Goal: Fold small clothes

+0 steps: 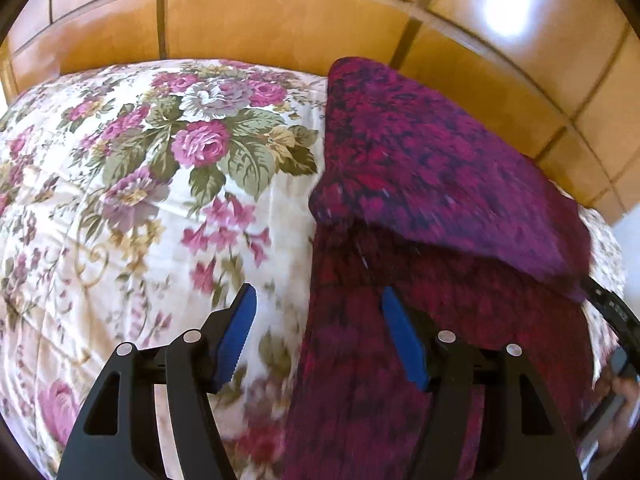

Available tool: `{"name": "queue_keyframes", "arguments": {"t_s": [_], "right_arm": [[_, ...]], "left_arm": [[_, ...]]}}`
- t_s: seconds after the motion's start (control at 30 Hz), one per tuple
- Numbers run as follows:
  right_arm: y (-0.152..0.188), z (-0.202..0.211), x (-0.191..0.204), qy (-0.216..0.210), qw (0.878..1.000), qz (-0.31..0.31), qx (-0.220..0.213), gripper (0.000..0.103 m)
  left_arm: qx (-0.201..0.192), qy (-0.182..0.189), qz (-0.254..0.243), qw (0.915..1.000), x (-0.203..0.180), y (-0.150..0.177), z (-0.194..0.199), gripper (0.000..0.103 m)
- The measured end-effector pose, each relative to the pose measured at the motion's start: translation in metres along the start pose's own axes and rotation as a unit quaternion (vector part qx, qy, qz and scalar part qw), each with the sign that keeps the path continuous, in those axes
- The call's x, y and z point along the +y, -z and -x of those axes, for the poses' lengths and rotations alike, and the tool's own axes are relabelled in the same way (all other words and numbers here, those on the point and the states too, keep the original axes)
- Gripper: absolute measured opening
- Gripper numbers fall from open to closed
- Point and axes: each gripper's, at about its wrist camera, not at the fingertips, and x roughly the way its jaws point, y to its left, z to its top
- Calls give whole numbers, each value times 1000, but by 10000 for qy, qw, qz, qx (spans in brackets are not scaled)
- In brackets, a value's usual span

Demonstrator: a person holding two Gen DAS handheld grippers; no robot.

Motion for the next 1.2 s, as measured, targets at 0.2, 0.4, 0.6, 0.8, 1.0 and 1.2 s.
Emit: {"name": "queue_keyframes", "arguments": {"t_s": [0.2,0.4,0.6,0.8,1.0,1.2], "right_arm": [[42,21,-20,-301,9983,74,489,76],[96,54,-38,-709,9940,59,833,79],[143,89,-39,-987,9904,-30,966,80],[170,112,-33,-1190,9850,126,1246,79],[197,127,-27,-1267,9774,434,1636,61],[195,138,-23,-1595,9720,433,1670,25]], "left_arm": [[129,721,-328,9968,10,43,31,64],[450,1199,-228,9915,25,97,51,64],[440,1232,-474,9903,25,132,69,64],[573,1234,-1209,9833,11,160,84,65],[949,1484,-1445,9737,18,175,92,49],[1037,2059,-1039,9675,30,174,102,17]]}}
